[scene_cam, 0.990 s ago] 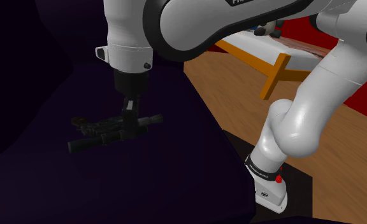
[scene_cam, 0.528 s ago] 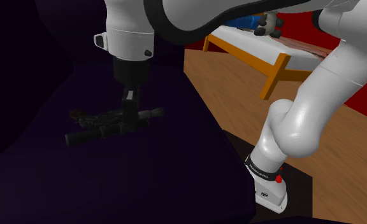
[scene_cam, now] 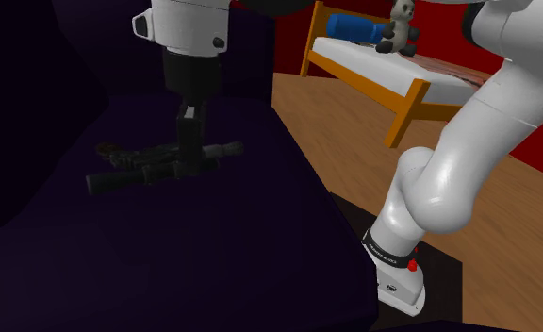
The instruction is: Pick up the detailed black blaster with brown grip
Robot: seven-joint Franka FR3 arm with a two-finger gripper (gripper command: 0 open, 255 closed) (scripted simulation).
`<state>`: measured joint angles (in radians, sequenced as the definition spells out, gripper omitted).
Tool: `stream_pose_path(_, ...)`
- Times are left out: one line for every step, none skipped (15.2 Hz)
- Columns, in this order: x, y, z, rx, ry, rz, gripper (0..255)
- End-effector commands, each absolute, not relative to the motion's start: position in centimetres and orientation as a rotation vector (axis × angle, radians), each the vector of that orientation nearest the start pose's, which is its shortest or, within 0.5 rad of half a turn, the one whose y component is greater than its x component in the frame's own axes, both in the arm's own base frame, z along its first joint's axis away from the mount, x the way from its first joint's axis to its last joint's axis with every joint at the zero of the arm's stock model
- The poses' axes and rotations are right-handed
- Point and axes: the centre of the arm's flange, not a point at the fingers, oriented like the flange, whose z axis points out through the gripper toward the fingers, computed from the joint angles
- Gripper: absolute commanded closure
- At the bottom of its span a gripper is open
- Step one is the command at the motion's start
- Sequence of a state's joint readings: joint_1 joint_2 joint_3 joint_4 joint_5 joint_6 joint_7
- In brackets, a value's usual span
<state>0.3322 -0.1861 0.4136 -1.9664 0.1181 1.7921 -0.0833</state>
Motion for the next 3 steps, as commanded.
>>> stream_pose_path(35.72,36.13,55.58,-2.861,-1.204,0.024,255)
stream_pose_path(35.72,36.12,55.66,-2.861,-1.204,0.024,255)
stream_pose_path(35.72,36.13,55.66,-2.861,-1.204,0.024,255)
